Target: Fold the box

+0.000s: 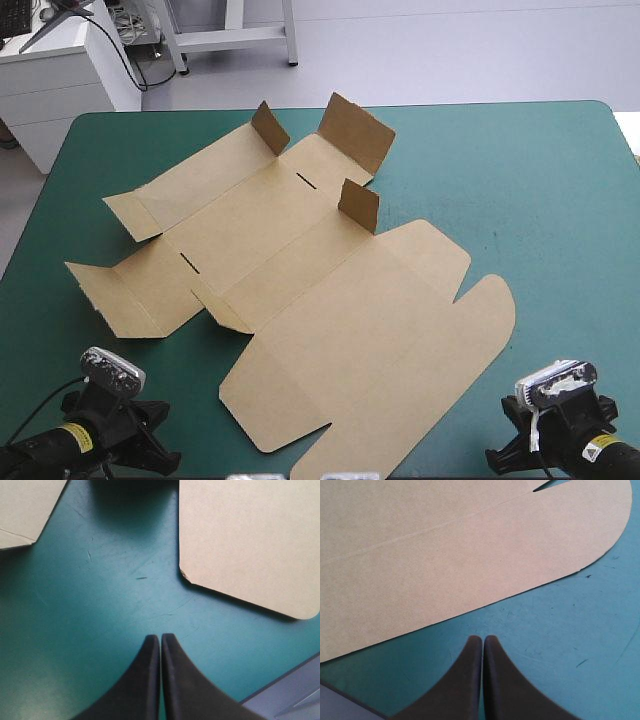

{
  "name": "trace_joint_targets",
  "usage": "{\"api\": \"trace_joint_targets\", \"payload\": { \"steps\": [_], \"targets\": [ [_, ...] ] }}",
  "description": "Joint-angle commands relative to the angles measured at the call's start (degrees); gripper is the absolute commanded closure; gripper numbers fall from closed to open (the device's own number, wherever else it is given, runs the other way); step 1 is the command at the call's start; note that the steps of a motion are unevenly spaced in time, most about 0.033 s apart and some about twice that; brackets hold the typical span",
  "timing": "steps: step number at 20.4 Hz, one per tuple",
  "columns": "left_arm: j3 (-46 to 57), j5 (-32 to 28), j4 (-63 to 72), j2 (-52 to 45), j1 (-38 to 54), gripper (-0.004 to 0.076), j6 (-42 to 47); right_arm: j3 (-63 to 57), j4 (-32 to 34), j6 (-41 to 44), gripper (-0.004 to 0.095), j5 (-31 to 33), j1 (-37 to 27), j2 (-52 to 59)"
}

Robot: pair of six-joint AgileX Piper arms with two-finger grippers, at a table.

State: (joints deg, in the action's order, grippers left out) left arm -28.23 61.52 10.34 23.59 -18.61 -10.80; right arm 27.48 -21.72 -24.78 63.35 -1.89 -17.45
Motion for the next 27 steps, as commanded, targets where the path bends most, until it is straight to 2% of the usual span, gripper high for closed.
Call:
{"api": "trace_joint_targets", "payload": {
  "steps": [1,11,13,15,16,18,20,24,27],
  "targets": [
    [-1.3,-2.5,0.9,0.5,-0.1,0.0732,0.1,1.2,-1.5,-0.3,0.0912,-2.4,0.2,-0.4],
    [-1.3,-2.5,0.9,0.5,-0.1,0.0732,0.1,1.2,-1.5,-0.3,0.0911,-2.4,0.2,-0.4],
    [-1.3,-2.5,0.9,0.5,-0.1,0.0732,0.1,1.2,-1.6,-0.3,0.0877,-2.4,0.2,-0.4],
    [-1.3,-2.5,0.9,0.5,-0.1,0.0732,0.1,1.2,-1.9,-0.7,0.0688,-2.3,0.2,-0.4],
    [-1.3,-2.5,0.9,0.5,-0.1,0.0732,0.1,1.2,-2.0,-0.6,0.0498,-2.3,0.2,-0.4],
    [-1.3,-2.5,0.9,0.5,-0.1,0.0732,0.1,1.2,-2.0,0.5,0.0246,-2.3,0.2,-0.4],
    [-1.3,-2.5,0.9,0.5,-0.1,0.0732,0.1,2.2,-2.0,0.9,0.0183,-1.2,0.2,-0.4],
    [-1.3,-2.5,0.9,0.5,-0.1,0.0732,0.1,6.5,-1.5,0.9,0.0183,-0.2,0.2,-0.6],
    [-1.3,-2.5,0.9,0.5,-0.1,0.0732,0.1,12.2,-1.5,2.5,0.0183,3.5,0.2,-4.7]
  ]
}}
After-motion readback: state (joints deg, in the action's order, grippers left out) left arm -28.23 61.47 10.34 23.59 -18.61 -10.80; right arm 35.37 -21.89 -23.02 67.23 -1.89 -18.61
